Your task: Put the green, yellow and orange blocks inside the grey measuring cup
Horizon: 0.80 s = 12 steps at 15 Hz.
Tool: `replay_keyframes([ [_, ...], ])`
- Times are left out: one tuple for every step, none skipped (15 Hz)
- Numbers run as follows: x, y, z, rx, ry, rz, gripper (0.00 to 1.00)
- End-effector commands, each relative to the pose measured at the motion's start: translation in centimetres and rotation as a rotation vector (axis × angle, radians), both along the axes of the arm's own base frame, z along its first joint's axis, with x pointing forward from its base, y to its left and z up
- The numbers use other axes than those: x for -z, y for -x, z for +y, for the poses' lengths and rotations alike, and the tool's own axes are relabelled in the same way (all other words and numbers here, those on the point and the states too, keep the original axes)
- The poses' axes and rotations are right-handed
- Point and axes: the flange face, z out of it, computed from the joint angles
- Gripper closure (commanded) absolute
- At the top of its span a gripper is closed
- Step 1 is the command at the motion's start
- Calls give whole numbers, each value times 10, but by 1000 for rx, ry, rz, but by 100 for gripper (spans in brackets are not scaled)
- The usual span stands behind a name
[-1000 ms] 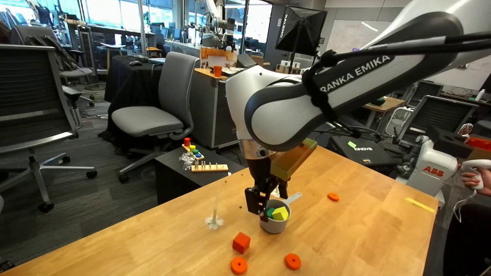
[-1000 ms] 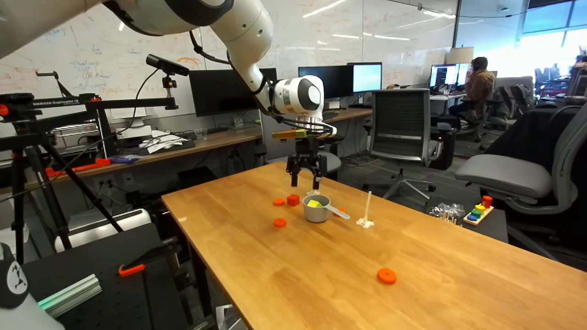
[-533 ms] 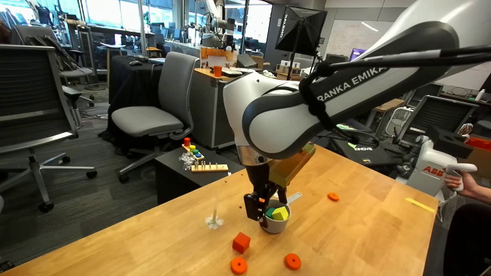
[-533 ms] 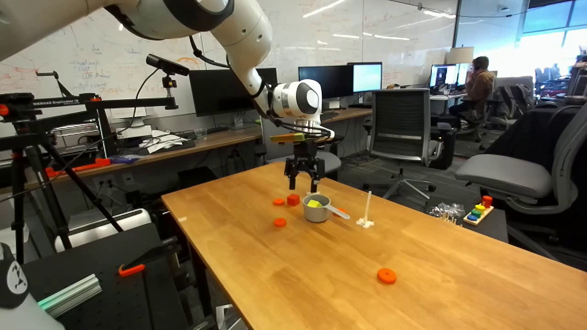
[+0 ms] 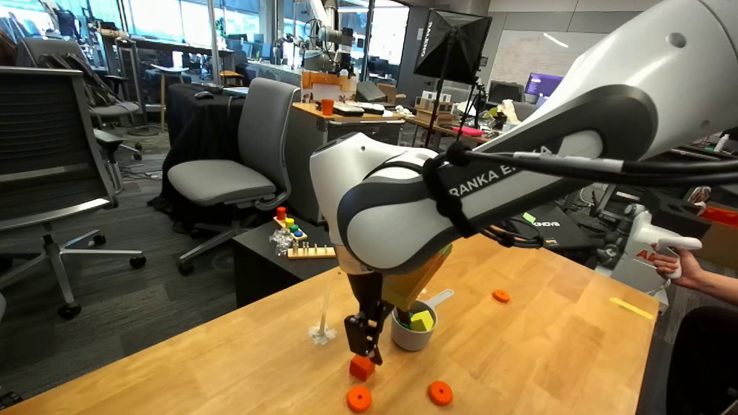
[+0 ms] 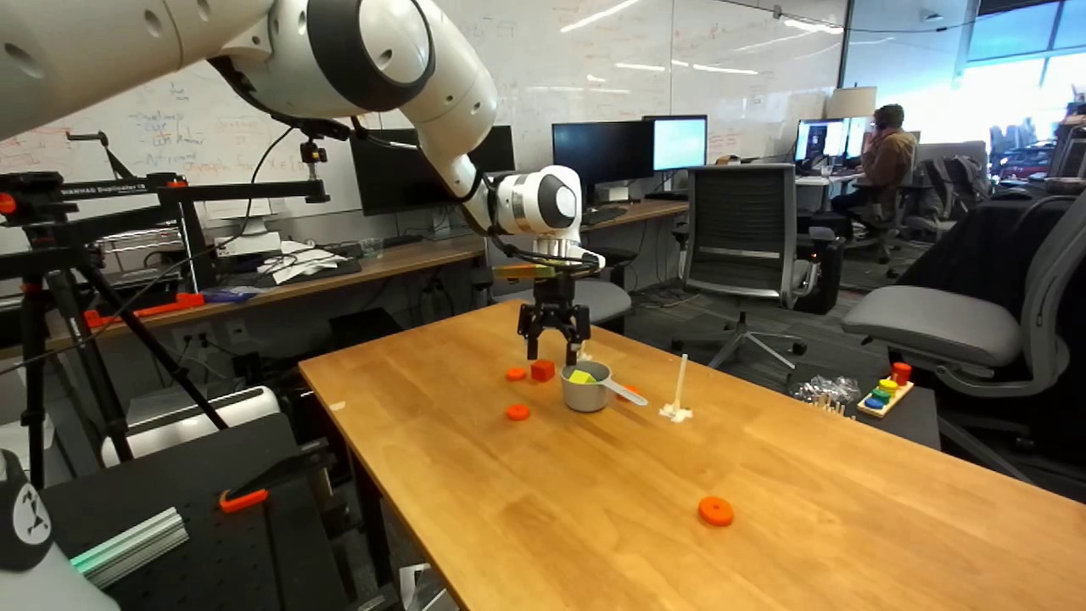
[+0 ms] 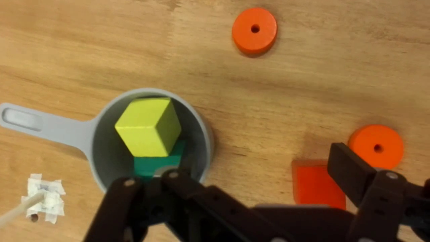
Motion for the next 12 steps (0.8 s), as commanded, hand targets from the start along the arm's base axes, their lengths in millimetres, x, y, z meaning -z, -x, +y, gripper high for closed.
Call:
replay_keyframes([
  [-11, -11, 16, -32, 0, -8, 0],
  [-15, -13, 18, -34, 0, -13, 0],
  [-18, -15, 20, -38, 0, -19, 0],
  [-22, -16, 23, -43, 1, -23, 0],
  [-23, -17, 25, -48, 0, -21, 0],
  [-22, -16, 28, -51, -1, -14, 0],
  [-21, -15, 31, -56, -2, -9, 0],
  [-18, -14, 34, -62, -2, -3, 0],
  [-14, -11, 38, -69, -6, 5, 0],
  [-7, -8, 41, -75, -11, 17, 0],
  [-1, -5, 45, -82, -12, 26, 0],
  [8, -2, 47, -86, -17, 37, 0],
])
